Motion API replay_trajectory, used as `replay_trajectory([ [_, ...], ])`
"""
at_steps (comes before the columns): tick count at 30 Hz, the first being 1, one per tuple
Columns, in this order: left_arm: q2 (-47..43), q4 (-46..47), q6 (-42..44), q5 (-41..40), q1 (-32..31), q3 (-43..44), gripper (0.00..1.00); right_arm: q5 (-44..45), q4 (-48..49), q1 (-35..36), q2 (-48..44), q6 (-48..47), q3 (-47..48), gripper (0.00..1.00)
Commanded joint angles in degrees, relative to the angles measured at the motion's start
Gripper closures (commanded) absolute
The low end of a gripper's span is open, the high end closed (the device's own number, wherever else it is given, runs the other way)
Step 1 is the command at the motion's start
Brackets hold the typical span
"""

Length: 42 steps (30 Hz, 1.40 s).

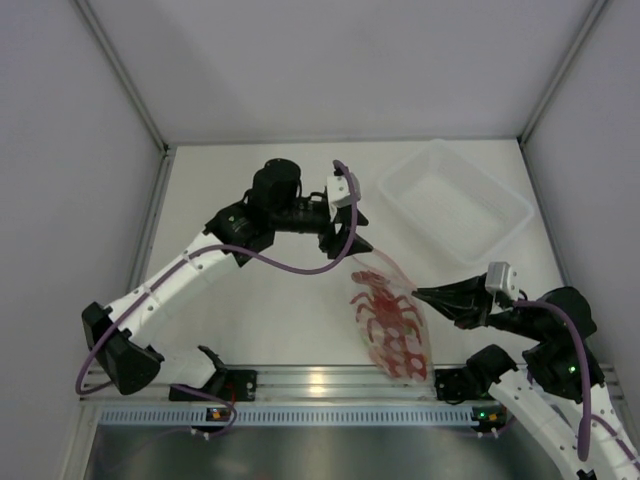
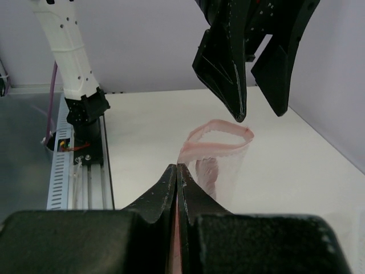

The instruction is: Open the zip-top bag and remove the fake food

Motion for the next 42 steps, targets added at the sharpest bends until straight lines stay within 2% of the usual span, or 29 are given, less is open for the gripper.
replay_trajectory([
  [1,1.16,2.92,5.51,6.17,-0.02,2.12,0.37,-2.11,3.55,-0.65,-0.16,-1.51,1.97,1.0],
  [6,3.18,2.92,6.13,12.85,-0.02,2.38,0.38,-1.93,3.37,-0.56,-0.16,-1.6,1.97,1.0],
  [18,8.28,3.01,4.9,21.55,-0.11,3.96,0.41,-1.76,3.81,-0.56,0.28,-1.51,1.8,1.0],
  [22,10.21,3.01,4.28,23.75,-0.11,4.23,0.51,-1.76,4.16,-0.56,0.11,-1.16,1.89,1.0],
  [24,11.0,3.01,3.67,23.49,-0.2,4.58,0.49,-1.67,4.16,-0.65,-0.07,-1.16,1.89,1.0],
  [25,11.44,3.01,3.32,22.8,-0.2,4.67,0.42,-1.58,4.16,-0.56,-0.16,-1.16,1.8,1.0],
  [27,11.71,2.92,3.14,21.21,-0.2,4.84,0.38,-1.67,4.07,-0.56,-0.16,-1.24,1.8,1.0],
  [30,11.27,3.01,3.75,21.64,-0.29,4.58,0.44,-1.76,4.16,-0.65,-0.07,-1.24,1.54,1.0],
  [32,11.01,2.92,3.76,21.38,-0.29,4.23,0.55,-1.58,4.42,-0.56,-0.24,-1.16,1.54,1.0],
  [33,10.92,2.92,3.67,21.04,-0.29,4.23,0.62,-1.58,4.51,-0.56,-0.33,-1.07,1.45,1.0],
  [34,10.83,2.92,3.75,20.86,-0.29,3.88,0.75,-1.41,4.6,-0.56,-0.51,-0.98,1.36,1.0],
  [37,10.83,2.92,3.49,20.24,-0.29,3.61,1.0,-0.97,4.77,-0.65,-0.77,-0.89,1.18,1.0],
  [42,9.95,2.92,2.79,16.21,-0.29,3.88,1.0,0.17,4.51,-0.56,-0.77,-0.98,1.01,1.0],
])
